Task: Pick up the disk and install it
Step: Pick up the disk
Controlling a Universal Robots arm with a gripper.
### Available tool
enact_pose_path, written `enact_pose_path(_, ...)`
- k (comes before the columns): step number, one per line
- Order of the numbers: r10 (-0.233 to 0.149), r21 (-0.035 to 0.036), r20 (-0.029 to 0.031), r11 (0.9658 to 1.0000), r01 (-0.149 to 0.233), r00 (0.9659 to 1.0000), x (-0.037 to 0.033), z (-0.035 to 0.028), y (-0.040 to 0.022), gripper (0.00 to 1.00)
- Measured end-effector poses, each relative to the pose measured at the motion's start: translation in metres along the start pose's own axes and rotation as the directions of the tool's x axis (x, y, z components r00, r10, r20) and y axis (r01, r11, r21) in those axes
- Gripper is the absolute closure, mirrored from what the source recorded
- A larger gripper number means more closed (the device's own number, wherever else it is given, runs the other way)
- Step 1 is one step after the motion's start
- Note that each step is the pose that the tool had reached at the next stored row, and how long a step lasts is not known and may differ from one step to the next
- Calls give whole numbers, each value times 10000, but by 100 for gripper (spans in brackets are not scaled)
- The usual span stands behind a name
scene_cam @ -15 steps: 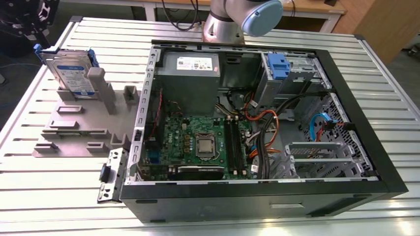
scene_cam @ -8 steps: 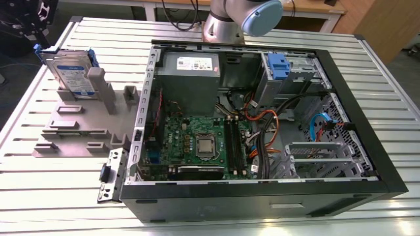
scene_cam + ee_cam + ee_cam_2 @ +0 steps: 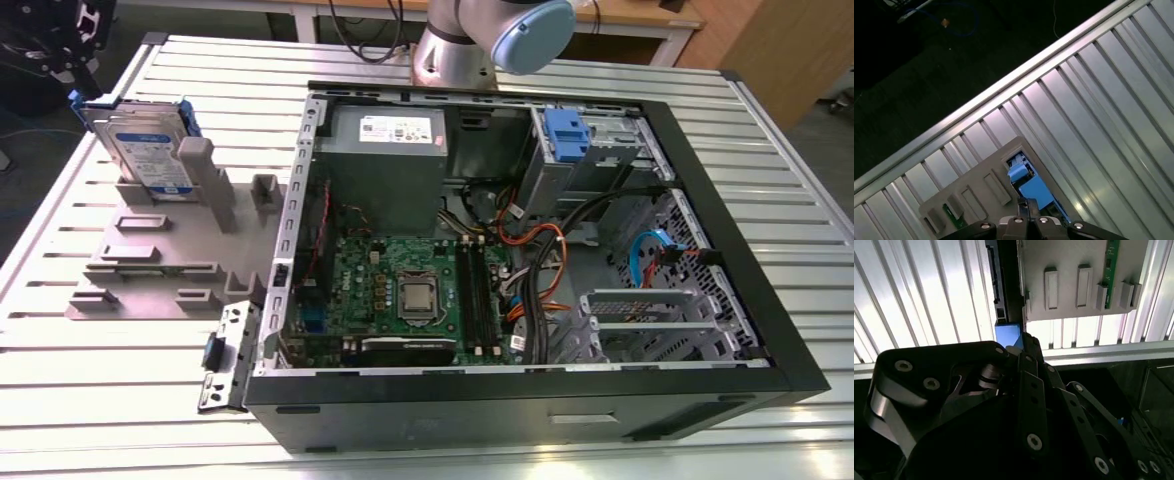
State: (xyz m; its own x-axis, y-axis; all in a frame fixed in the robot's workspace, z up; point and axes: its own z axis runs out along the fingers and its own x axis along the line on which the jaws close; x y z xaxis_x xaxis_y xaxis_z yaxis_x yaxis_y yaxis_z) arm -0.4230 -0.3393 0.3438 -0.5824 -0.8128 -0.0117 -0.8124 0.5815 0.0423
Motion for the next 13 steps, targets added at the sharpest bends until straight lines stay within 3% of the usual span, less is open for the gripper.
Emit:
enact_pose_path(7,-526,9,-10,9986,526,9986,0,2,0,89)
enact_pose_path(10,-968,3,-28,9953,968,9953,0,4,0,89)
enact_pose_path(13,-1422,-4,-47,9898,1422,9898,0,5,0,89)
